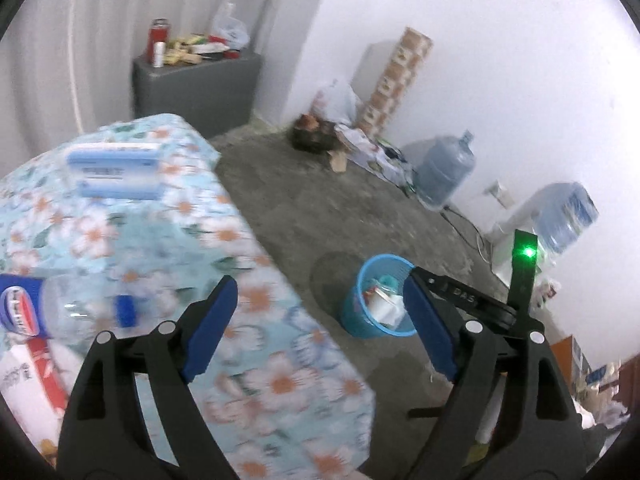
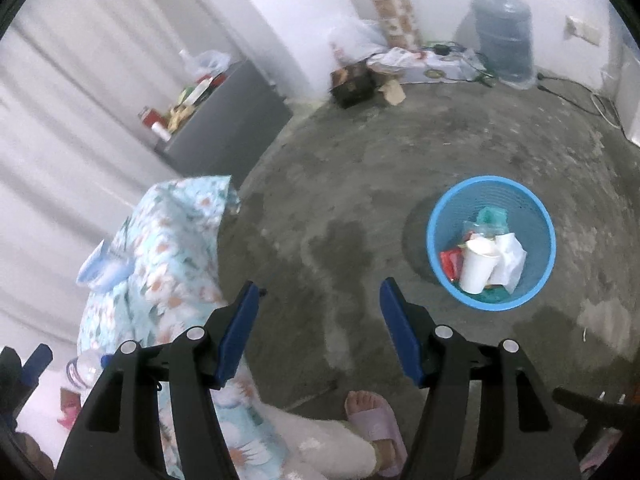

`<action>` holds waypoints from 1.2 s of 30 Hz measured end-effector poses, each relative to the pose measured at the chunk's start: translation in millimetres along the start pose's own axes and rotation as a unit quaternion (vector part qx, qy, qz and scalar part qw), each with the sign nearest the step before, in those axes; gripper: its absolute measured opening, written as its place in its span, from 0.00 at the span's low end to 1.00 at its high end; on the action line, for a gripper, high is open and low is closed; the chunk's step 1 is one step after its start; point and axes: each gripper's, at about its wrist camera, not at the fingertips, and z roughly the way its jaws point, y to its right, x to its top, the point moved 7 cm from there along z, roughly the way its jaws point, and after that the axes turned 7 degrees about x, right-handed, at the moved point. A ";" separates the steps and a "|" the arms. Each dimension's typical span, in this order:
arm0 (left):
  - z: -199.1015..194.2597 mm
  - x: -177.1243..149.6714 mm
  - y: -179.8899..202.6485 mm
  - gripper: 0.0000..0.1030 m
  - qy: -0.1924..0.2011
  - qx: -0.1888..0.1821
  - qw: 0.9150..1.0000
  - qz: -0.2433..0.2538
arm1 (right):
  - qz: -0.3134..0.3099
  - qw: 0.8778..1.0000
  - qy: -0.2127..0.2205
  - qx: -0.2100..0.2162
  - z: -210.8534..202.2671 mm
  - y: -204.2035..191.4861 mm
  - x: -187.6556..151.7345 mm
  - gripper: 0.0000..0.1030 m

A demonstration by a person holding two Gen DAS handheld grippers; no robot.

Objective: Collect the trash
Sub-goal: 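Move both tools back over the quilt, then grasp the blue-and-white medicine box with the right tool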

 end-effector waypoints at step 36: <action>-110.9 -21.1 -243.5 0.81 0.096 0.137 0.977 -0.134 | -0.511 0.844 -0.114 0.118 122.6 -362.4 -20.4 0.76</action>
